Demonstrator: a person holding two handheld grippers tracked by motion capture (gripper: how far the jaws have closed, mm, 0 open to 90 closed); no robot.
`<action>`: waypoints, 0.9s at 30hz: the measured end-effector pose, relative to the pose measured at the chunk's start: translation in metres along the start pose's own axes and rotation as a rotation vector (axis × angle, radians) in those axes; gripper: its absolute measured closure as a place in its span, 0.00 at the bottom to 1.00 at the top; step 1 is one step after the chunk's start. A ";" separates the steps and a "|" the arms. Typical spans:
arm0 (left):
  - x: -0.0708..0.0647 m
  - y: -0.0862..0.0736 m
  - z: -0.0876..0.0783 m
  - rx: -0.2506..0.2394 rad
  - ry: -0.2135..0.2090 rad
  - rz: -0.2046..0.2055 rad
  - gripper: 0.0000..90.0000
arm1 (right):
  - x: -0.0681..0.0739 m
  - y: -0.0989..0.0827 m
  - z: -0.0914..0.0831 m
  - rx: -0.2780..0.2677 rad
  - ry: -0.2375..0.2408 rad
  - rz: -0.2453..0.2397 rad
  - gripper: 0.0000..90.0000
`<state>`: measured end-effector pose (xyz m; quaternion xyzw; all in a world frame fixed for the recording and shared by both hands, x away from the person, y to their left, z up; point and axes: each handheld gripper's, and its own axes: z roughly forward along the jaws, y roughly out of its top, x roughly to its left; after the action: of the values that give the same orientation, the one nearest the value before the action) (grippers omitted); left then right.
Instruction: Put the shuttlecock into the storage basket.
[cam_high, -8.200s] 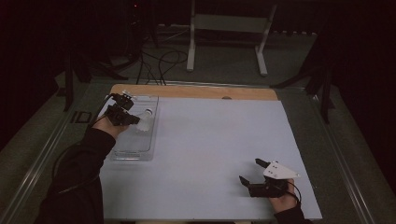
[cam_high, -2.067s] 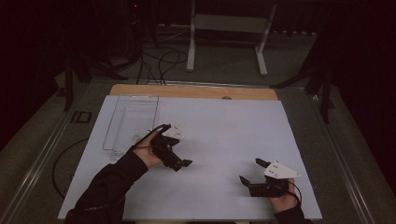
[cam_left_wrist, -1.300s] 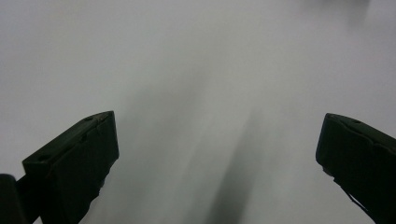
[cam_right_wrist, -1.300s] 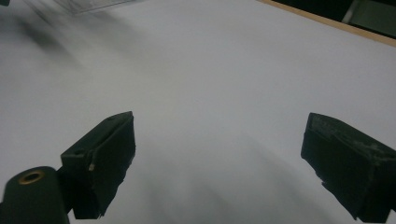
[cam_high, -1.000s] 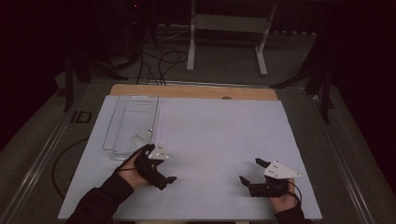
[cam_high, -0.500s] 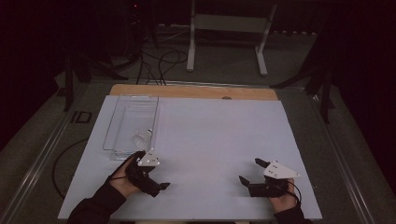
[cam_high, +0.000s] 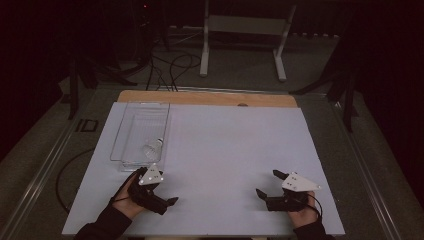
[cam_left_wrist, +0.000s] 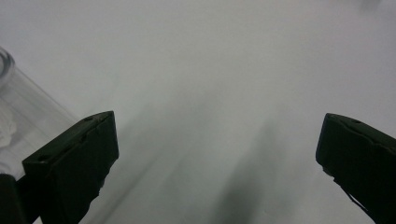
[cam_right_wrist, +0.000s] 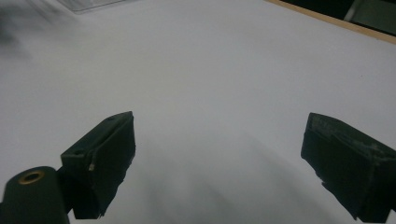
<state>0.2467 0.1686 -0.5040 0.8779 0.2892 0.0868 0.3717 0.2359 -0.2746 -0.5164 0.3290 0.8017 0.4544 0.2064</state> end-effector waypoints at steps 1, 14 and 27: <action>-0.001 -0.001 0.000 -0.006 0.013 0.006 0.00 | 0.000 0.000 0.000 0.000 -0.001 0.001 0.11; 0.001 -0.021 -0.010 -0.085 0.060 -0.010 0.00 | 0.000 -0.001 0.001 0.001 0.004 -0.004 0.11; 0.004 -0.029 -0.002 -0.068 0.167 -0.112 0.00 | 0.000 -0.001 0.001 0.005 0.011 -0.002 0.11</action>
<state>0.2367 0.1882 -0.5233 0.8369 0.3648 0.1483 0.3802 0.2367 -0.2743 -0.5177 0.3264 0.8041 0.4540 0.2018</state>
